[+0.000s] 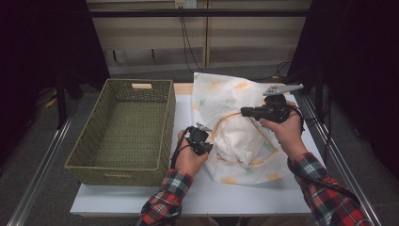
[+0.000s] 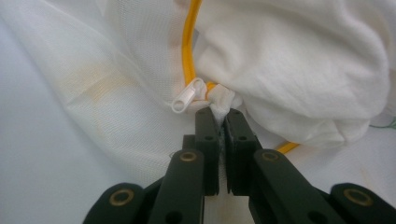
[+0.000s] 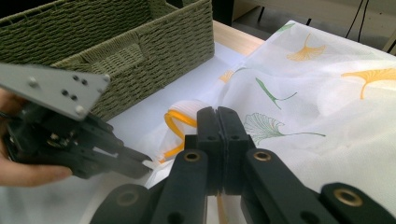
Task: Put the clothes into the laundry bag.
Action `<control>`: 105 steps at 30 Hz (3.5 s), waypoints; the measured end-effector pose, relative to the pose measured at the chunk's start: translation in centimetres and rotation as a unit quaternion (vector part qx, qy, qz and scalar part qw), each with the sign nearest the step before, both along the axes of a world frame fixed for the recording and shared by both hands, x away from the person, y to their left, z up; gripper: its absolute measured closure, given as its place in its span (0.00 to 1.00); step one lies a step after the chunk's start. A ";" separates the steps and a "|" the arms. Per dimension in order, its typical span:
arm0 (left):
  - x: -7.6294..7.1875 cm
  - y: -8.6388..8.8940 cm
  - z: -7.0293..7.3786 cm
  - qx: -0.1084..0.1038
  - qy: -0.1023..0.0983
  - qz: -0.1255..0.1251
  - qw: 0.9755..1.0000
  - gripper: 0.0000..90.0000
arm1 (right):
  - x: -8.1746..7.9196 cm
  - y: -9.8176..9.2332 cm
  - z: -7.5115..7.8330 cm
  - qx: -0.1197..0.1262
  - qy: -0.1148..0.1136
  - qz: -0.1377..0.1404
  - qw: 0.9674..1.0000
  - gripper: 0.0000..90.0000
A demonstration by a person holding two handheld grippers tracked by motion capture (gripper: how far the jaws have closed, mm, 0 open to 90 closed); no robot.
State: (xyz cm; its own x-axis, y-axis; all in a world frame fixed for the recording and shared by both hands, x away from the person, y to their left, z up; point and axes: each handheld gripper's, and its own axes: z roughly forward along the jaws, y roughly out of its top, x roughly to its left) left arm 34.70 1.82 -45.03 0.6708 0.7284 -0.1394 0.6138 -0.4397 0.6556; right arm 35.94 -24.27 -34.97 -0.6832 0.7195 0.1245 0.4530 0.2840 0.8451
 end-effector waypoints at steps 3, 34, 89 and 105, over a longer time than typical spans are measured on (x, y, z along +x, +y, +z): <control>-0.1 0.6 0.6 -0.007 -0.002 0.003 1.000 0.96 | 0.0 0.1 0.1 0.000 0.001 -0.001 1.000 0.99; -0.4 2.6 4.7 -0.061 -0.043 0.014 0.997 0.79 | 0.1 0.2 0.1 -0.010 0.003 0.001 1.000 0.99; -0.4 -6.3 -2.0 -0.004 -0.034 -0.041 0.999 0.44 | -0.2 -0.5 0.0 -0.006 0.001 0.001 1.000 0.99; 1.3 -6.3 -0.9 -0.002 -0.079 0.000 0.997 0.85 | -0.4 -0.6 -0.2 -0.004 0.003 0.003 1.000 0.99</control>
State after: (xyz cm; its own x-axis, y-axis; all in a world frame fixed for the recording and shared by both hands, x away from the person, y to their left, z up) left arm 35.96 -4.48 -45.90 0.6841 0.7285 -0.0345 0.5029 -0.4369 0.7457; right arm 35.53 -24.86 -35.17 -0.6875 0.7156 0.1234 0.4560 0.2932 0.8403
